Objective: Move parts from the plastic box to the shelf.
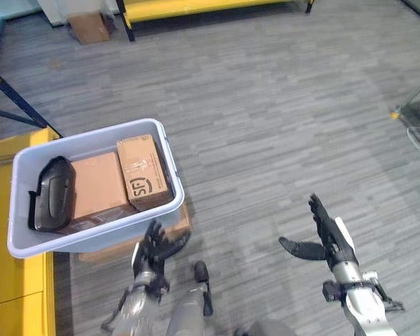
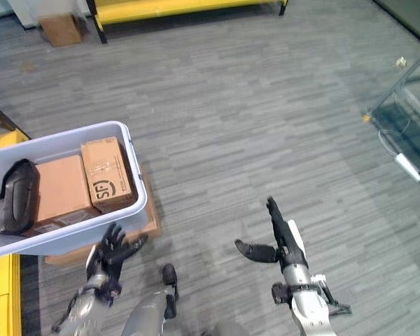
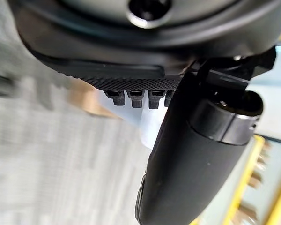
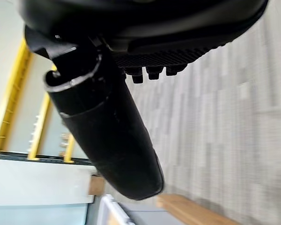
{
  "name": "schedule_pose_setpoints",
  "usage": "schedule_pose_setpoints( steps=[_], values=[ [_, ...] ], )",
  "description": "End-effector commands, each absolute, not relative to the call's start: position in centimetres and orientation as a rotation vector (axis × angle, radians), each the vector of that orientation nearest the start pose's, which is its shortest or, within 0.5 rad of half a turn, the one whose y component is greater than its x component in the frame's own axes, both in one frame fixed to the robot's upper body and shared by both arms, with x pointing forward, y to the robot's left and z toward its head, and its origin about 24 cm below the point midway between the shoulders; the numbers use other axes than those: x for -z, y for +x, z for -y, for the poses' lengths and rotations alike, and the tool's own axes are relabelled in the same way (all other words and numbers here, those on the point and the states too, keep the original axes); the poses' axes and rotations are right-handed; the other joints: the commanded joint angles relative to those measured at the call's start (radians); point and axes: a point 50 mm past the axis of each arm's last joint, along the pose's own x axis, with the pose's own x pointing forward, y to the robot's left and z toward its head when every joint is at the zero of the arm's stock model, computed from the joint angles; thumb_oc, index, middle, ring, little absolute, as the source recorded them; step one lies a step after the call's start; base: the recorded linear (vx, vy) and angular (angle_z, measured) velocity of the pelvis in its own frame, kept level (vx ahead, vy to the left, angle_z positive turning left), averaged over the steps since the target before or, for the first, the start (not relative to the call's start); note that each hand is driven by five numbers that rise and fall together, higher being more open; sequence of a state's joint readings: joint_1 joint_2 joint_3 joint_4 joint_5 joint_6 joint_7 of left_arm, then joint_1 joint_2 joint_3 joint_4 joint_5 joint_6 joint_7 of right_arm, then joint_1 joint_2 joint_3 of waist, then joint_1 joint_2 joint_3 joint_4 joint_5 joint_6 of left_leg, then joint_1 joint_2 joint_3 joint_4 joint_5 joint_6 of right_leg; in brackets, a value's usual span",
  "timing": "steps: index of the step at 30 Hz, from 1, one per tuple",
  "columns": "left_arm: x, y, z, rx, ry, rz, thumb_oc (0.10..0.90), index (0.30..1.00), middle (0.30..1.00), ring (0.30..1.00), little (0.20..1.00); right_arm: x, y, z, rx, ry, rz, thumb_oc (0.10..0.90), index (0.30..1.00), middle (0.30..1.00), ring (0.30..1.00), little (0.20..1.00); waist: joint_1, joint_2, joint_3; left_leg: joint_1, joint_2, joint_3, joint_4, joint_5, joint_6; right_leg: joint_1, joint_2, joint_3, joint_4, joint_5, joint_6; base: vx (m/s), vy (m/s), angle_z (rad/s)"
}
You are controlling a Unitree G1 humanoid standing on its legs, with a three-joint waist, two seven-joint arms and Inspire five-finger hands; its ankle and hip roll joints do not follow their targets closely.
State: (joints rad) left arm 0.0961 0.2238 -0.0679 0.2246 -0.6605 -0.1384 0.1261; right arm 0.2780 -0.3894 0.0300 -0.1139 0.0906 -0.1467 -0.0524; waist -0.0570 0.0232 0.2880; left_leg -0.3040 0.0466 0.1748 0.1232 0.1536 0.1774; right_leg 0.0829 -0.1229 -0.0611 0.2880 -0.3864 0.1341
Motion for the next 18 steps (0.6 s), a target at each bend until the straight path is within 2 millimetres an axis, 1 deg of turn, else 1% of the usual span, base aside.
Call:
schedule_pose_setpoints(
  steps=[1,3,7,12,18],
  values=[
    [-0.73,20.75,-22.70,-0.249,-0.327,-0.063,0.900,1.000,1.000,1.000,1.000,-7.02,20.93,21.92,0.008,-0.309,0.186,0.900,1.000,1.000,1.000,1.000,0.062,-0.061,-0.082,-0.079,0.240,-0.089,0.068,0.028,-0.314,-0.002,-0.096,0.016,-0.154,0.197,0.017,0.16,0.129,0.64],
    [-0.90,20.67,-22.89,-0.254,-0.327,-0.059,0.900,1.000,1.000,1.000,1.000,-6.99,20.88,22.08,0.010,-0.316,0.178,0.900,1.000,1.000,1.000,1.000,0.063,-0.079,-0.090,-0.118,0.226,-0.090,0.114,-0.007,-0.302,-0.001,-0.114,0.003,-0.174,0.215,0.031,0.16,0.121,0.85],
    [-0.86,20.56,-23.11,-0.265,-0.325,-0.066,0.900,1.000,1.000,1.000,1.000,-7.09,21.04,21.98,0.002,-0.326,0.181,0.900,1.000,1.000,1.000,1.000,0.068,-0.099,-0.089,-0.142,0.220,-0.095,0.140,-0.032,-0.288,-0.006,-0.119,-0.002,-0.190,0.230,0.037,0.08,0.039,0.12],
    [-0.85,20.53,-23.29,-0.269,-0.324,-0.067,0.900,1.000,1.000,1.000,1.000,-7.21,21.17,21.86,-0.010,-0.338,0.185,0.900,1.000,1.000,1.000,1.000,0.073,-0.111,-0.088,-0.153,0.219,-0.097,0.138,-0.030,-0.286,-0.012,-0.119,-0.008,-0.201,0.243,0.041,0.01,0.007,0.08],
    [-0.84,20.58,-23.27,-0.268,-0.323,-0.067,0.900,1.000,1.000,1.000,1.000,-7.14,21.08,21.84,-0.020,-0.350,0.180,0.900,1.000,1.000,1.000,1.000,0.070,-0.112,-0.095,-0.154,0.219,-0.096,0.131,-0.026,-0.289,-0.007,-0.118,-0.013,-0.214,0.240,0.043,0.00,0.001,-0.01]
  ],
)
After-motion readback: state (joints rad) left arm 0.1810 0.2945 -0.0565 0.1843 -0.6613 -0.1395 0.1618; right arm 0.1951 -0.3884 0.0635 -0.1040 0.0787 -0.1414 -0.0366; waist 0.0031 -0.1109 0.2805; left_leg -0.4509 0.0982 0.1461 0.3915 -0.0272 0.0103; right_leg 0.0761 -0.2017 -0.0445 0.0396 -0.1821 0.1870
